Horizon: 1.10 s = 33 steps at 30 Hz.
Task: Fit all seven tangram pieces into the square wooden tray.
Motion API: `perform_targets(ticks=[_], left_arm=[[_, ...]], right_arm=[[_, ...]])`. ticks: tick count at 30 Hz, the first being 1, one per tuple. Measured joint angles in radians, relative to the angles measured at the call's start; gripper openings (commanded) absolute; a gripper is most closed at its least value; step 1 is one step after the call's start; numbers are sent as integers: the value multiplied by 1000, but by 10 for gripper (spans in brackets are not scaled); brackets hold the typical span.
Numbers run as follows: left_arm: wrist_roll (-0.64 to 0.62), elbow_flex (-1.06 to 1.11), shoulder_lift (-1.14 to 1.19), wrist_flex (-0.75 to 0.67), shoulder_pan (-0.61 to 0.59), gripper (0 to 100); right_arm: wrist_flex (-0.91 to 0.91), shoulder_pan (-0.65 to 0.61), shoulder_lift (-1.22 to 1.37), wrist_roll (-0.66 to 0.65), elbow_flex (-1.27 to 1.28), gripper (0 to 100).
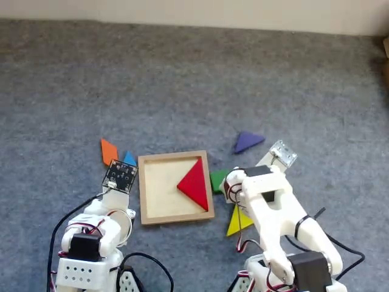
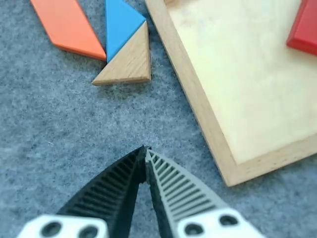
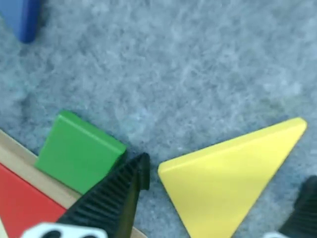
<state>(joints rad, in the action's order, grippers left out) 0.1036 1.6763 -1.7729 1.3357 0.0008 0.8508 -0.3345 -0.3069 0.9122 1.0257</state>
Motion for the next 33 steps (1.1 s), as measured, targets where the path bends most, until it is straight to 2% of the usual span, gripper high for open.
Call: perform_targets(ticks=[11,17,33], left_arm=[[0,0,0,0,0,7],[0,0,0,0,0,7],[0,0,0,0,0,7]], right_arm=[[9,5,-2,-2,0,314],[12,68,-3,-29,2,313],[12,71,-2,-63,2,309]])
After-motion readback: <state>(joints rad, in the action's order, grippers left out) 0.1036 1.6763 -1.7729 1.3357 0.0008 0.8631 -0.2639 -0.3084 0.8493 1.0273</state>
